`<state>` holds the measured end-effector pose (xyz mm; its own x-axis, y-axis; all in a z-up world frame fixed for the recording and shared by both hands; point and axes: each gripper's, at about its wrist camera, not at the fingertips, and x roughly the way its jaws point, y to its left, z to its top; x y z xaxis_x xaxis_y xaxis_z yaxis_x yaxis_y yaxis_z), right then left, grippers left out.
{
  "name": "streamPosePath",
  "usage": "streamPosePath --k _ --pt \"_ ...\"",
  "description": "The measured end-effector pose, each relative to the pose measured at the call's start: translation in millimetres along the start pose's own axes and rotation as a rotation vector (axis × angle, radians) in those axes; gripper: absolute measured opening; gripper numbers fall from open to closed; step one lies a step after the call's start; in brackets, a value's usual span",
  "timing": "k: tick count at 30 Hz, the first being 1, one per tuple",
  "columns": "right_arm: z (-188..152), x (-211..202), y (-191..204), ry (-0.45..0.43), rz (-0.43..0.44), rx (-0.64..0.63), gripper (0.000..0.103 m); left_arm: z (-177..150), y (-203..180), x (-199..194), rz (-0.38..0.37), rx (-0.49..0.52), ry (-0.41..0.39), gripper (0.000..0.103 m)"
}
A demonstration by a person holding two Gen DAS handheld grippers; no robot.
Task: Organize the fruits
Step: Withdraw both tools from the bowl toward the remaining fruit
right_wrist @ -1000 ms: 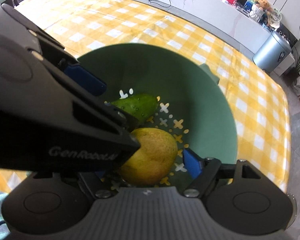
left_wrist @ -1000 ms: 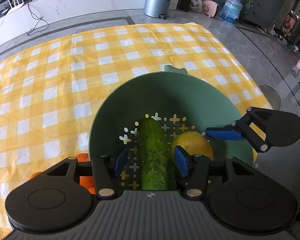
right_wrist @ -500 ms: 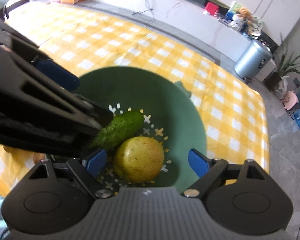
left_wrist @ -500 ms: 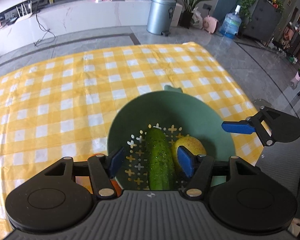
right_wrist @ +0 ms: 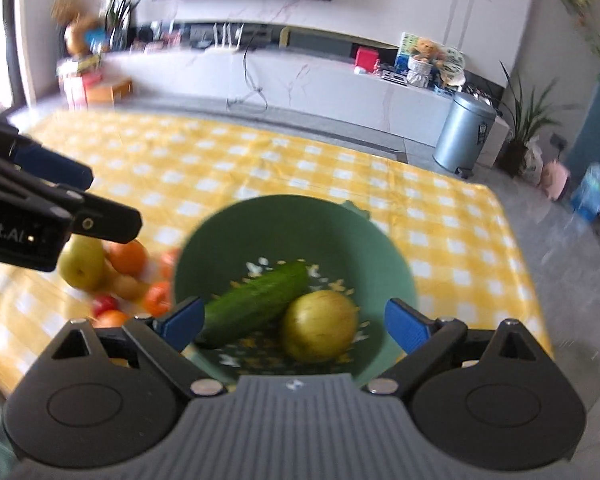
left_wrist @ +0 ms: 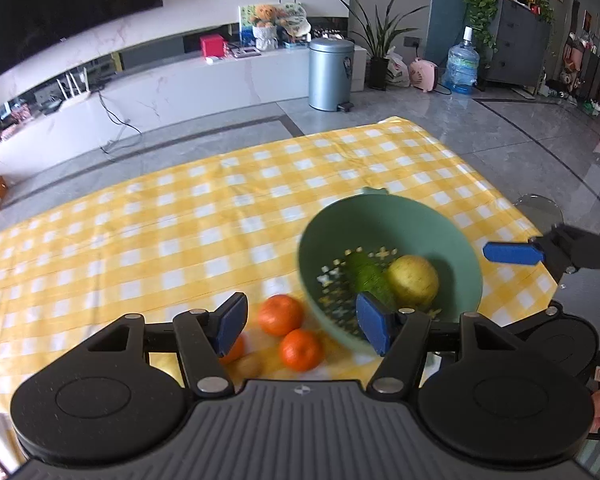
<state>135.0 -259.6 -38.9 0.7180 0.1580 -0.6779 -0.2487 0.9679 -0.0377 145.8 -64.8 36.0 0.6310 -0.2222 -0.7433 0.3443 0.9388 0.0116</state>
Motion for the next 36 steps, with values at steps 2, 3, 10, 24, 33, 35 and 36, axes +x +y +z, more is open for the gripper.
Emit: streamPosePath --k 2,3,10,24,33,35,36 --pt "-7 -7 9 -0.022 0.02 0.052 0.094 -7 8 -9 0.002 0.0 -0.005 0.073" --pt "-11 -11 13 -0.034 0.028 0.076 0.094 -11 12 -14 0.003 0.0 -0.005 0.073" --pt "-34 -22 41 -0.094 0.069 0.195 0.094 -35 50 -33 0.044 -0.006 -0.016 0.073" --pt "-63 -4 80 -0.108 0.07 0.129 0.071 -80 78 -6 -0.02 -0.067 0.013 0.07" --pt "-58 23 97 -0.065 0.152 0.093 0.057 -89 83 22 0.003 -0.047 0.006 0.07" --pt "-57 30 99 -0.055 0.165 0.094 0.057 -91 88 30 0.004 -0.067 0.0 0.07" --pt "-56 33 100 -0.05 0.173 0.094 0.057 -92 90 33 0.004 -0.076 -0.002 0.07"
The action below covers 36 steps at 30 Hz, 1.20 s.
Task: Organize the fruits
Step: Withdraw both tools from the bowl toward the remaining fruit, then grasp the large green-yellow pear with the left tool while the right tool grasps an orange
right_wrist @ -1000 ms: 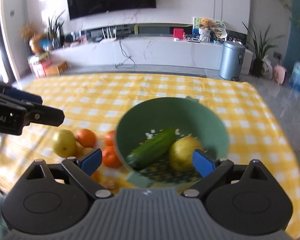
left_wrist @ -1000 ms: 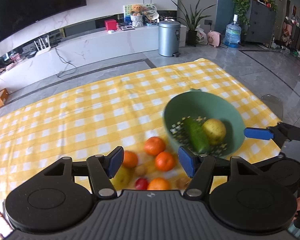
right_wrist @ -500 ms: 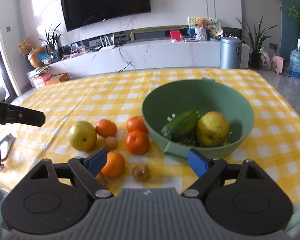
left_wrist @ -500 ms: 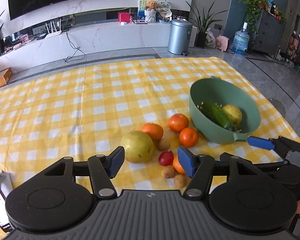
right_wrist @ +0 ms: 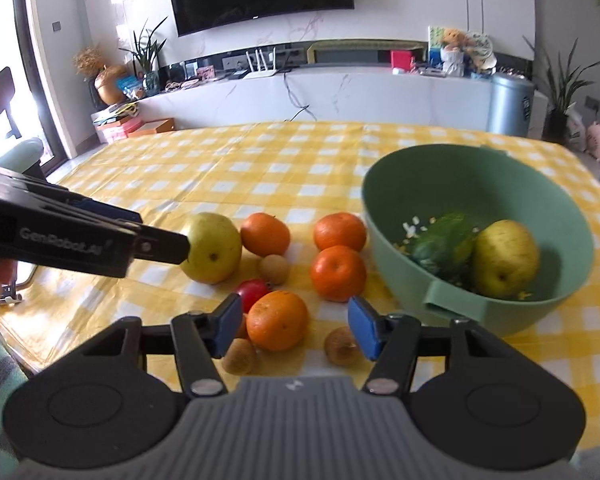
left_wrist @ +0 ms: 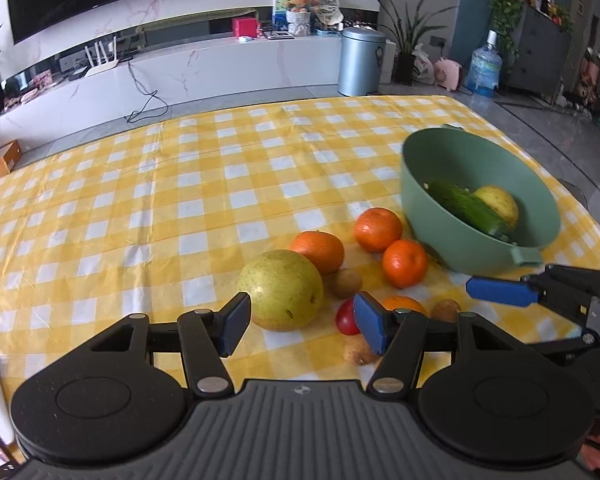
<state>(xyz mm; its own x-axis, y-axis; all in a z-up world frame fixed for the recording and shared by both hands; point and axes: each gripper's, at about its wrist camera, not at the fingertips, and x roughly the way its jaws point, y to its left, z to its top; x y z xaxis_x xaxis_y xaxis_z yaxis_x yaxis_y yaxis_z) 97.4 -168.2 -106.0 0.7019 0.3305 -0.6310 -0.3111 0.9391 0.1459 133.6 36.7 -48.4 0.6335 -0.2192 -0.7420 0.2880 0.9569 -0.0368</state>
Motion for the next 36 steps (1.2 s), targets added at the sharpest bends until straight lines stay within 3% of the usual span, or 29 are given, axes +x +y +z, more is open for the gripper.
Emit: streamPosePath --k 17,24,36 --pt "-2 40 2 0.094 0.033 0.017 0.05 -11 21 37 0.005 -0.13 0.012 0.072" --pt "-2 44 2 0.106 0.034 0.018 0.047 -9 32 44 -0.032 -0.245 0.022 0.079" --pt "-4 45 3 0.105 0.042 0.026 0.042 -7 30 50 -0.039 -0.265 -0.004 0.077"
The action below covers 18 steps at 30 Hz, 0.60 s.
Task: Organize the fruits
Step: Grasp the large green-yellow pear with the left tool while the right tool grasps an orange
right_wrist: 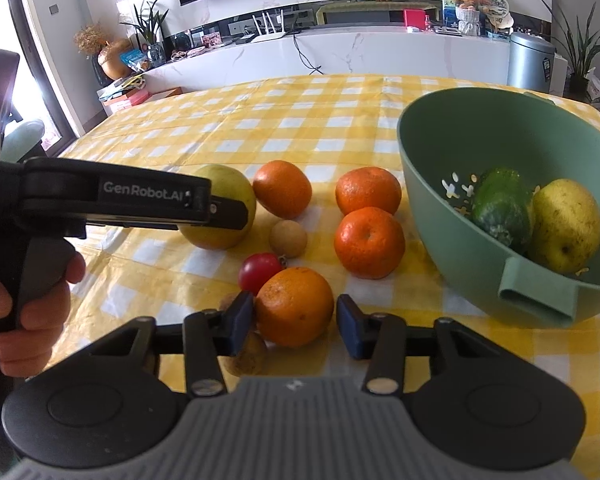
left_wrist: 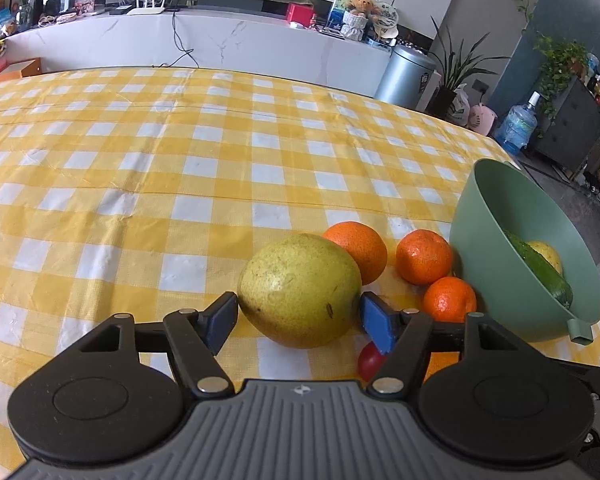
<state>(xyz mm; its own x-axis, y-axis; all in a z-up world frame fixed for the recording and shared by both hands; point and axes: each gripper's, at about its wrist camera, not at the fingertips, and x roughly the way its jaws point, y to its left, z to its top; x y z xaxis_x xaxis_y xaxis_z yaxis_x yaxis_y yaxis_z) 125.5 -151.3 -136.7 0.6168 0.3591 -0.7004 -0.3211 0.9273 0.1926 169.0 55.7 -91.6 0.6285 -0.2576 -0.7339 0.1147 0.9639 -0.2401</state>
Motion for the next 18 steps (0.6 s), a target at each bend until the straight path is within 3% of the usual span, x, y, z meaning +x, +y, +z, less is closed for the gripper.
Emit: streamPosePath --k 18 --pt "-2 -10 1 -0.049 -0.013 -0.009 0.04 -5 -7 -10 0.017 0.05 -0.033 0.073"
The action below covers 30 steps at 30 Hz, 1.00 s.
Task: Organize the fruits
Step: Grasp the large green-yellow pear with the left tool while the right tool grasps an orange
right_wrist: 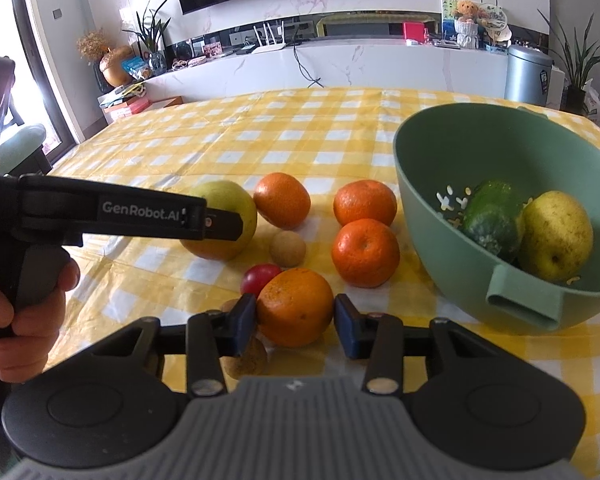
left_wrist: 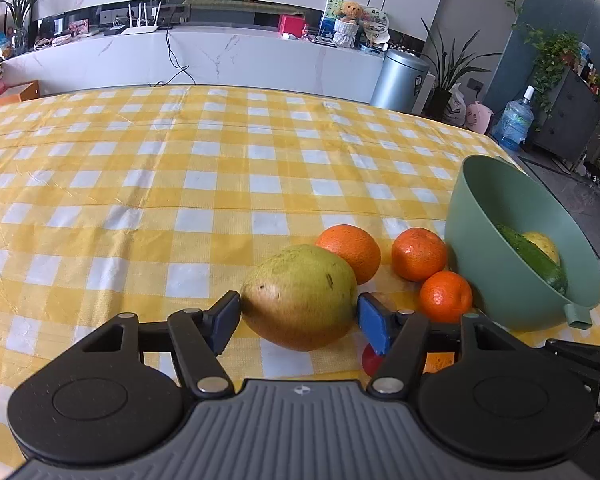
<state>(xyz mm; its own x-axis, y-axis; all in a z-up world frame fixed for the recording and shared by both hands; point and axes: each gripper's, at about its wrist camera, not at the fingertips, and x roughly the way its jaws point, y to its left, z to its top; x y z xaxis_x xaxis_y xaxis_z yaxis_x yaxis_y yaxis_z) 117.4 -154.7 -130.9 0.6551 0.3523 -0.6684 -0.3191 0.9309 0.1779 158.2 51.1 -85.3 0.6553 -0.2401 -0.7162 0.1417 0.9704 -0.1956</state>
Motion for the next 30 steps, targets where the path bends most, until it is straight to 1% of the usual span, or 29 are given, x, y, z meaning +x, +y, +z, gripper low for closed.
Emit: streamPosePath --k 6,10,14,17,18,19,22,25,27,30 --pt "2 -11 -1 -0.044 0.002 0.0 0.04 -6 -2 -17 0.007 0.008 -0.009 0.067" --pt "1 -14 0 -0.054 0.004 -0.009 0.04 -9 -4 -23 0.017 0.016 -0.011 0.062" --pt "-1 -16 0 -0.052 0.007 -0.019 0.04 -12 -5 -26 0.022 0.01 0.01 0.06" --pt "-2 -18 -1 -0.049 0.005 -0.016 0.04 -14 -3 -26 0.019 -0.01 -0.001 0.061" --pt "-2 -18 -1 -0.05 0.005 -0.015 0.04 -13 -1 -26 0.013 -0.027 -0.005 0.062" --pt "-2 -19 -1 -0.052 0.004 -0.014 0.04 -13 1 -25 0.009 -0.045 -0.009 0.067" --pt "-2 -18 -3 -0.053 0.002 -0.006 0.04 -11 10 -20 -0.028 -0.104 0.002 0.078" --pt "-3 -19 -4 -0.053 0.002 0.005 0.04 -11 15 -12 -0.06 -0.149 0.016 0.082" --pt "-3 -18 -4 -0.052 0.002 0.009 0.04 -11 15 -11 -0.06 -0.143 0.01 0.083" --pt "-3 -17 -3 -0.047 0.002 0.006 0.04 -12 13 -8 -0.072 -0.139 0.024 0.085"
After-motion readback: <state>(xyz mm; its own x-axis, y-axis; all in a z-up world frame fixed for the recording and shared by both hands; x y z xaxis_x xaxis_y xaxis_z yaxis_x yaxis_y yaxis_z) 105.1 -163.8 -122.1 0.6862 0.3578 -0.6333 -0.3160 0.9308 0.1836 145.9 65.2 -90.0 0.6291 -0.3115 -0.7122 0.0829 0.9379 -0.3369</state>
